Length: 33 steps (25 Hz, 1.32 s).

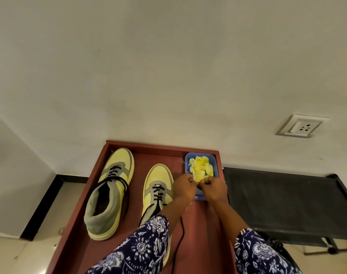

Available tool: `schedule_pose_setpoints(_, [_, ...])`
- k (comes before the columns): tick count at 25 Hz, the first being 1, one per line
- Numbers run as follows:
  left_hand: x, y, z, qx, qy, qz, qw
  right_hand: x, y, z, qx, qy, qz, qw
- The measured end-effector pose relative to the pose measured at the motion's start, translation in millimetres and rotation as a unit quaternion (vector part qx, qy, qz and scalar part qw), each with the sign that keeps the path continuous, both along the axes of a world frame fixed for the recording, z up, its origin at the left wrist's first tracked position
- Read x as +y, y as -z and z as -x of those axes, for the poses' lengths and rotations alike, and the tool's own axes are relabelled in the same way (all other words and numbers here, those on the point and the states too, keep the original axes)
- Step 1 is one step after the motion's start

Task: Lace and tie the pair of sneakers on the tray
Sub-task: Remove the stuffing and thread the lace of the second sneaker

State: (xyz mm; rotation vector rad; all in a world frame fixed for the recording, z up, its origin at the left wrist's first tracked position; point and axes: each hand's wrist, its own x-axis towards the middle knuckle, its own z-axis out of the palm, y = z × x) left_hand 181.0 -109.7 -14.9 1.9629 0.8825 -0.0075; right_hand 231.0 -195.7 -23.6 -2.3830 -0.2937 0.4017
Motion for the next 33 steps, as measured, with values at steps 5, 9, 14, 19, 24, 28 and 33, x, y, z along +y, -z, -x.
schedule_pose_setpoints(5, [15, -9, 25, -0.088, -0.147, 0.177, 0.969, 9, -18, 28, 0.104, 0.049, -0.12, 0.986])
schedule_pose_setpoints(9, [29, -23, 61, -0.103, -0.163, 0.293, 0.936, 15, -34, 62, 0.14, 0.008, -0.152, 0.978])
schedule_pose_setpoints(14, [34, -36, 102, -0.111, -0.17, 0.255, 0.945, 22, -15, 95, 0.085, -0.061, -0.121, 0.987])
schedule_pose_setpoints(19, [33, -39, 134, -0.105, -0.138, 0.282, 0.944, 16, -24, 140, 0.076, -0.079, -0.134, 0.985])
schedule_pose_setpoints(24, [34, -38, 156, -0.047, -0.011, 0.221, 0.974, 2, -27, 159, 0.071, -0.017, -0.126, 0.989])
schedule_pose_setpoints(28, [36, -42, 177, 0.024, 0.19, -0.072, 0.979, -9, -24, 170, 0.061, 0.09, -0.138, 0.985])
schedule_pose_setpoints(33, [35, -35, 189, 0.076, 0.319, -0.142, 0.934, -10, -12, 207, 0.069, 0.145, -0.113, 0.981])
